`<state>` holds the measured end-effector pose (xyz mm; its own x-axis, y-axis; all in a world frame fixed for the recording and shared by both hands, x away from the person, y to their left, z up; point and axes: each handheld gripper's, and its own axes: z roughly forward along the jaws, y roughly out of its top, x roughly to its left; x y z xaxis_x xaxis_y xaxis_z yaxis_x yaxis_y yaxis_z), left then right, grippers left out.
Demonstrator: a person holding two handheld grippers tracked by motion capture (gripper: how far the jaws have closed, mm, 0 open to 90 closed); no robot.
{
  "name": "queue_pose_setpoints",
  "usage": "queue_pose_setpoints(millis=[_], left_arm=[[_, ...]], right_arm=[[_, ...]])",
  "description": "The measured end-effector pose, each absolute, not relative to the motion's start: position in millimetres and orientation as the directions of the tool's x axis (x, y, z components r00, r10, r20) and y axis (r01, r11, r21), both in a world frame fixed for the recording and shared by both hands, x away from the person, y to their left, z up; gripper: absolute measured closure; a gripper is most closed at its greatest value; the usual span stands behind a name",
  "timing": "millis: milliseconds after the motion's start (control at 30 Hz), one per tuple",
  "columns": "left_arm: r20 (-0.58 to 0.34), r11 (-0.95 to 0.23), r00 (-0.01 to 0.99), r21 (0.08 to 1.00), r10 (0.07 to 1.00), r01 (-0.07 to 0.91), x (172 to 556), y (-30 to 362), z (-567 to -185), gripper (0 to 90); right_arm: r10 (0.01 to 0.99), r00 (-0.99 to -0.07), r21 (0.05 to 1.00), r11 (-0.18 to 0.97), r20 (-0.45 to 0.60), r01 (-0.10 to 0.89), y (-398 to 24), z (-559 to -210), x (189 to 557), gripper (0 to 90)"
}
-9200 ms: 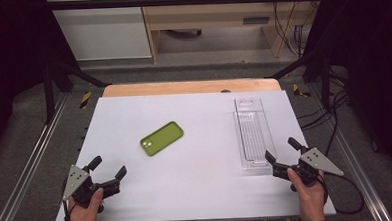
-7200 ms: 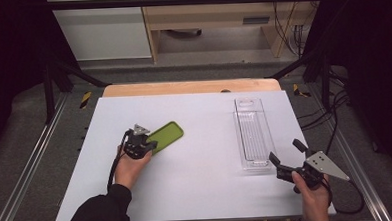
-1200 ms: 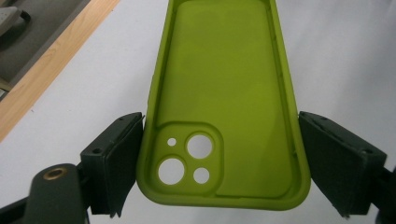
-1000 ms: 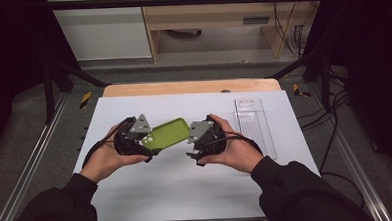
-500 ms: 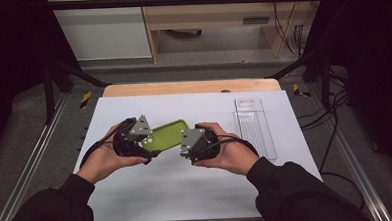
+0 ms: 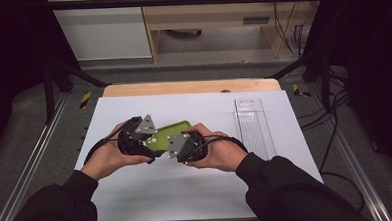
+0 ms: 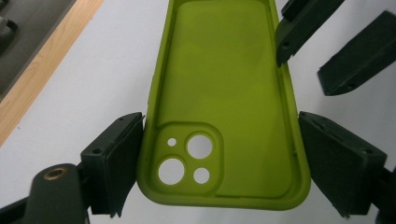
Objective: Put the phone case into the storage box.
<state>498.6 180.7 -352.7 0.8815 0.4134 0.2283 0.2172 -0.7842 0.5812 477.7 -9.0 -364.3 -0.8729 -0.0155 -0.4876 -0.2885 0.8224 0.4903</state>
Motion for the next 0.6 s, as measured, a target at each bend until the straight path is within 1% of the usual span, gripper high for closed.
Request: queue_pose_setpoints(millis=[267,433,600], left_arm=[[0.214,-0.789,0.891,0.574,0.4,0.217,500.7,177.4,-355.1,16.3],[0.216,-0.793,0.894,0.573,0.391,0.208,501.3,174.1,-355.0,16.3],[0.21,-0.795,0.9,0.571,0.382,0.204,501.5,172.2,-354.7,16.3]], right_arm=[[-0.061,-0.861,0.455,0.829,-0.505,-0.326,-7.1,-367.2,478.5,69.8],[-0.073,-0.86,0.446,0.831,-0.506,-0.333,-6.5,-368.8,477.7,71.4],[-0.092,-0.854,0.431,0.832,-0.512,-0.348,-6.6,-369.7,477.7,74.9]])
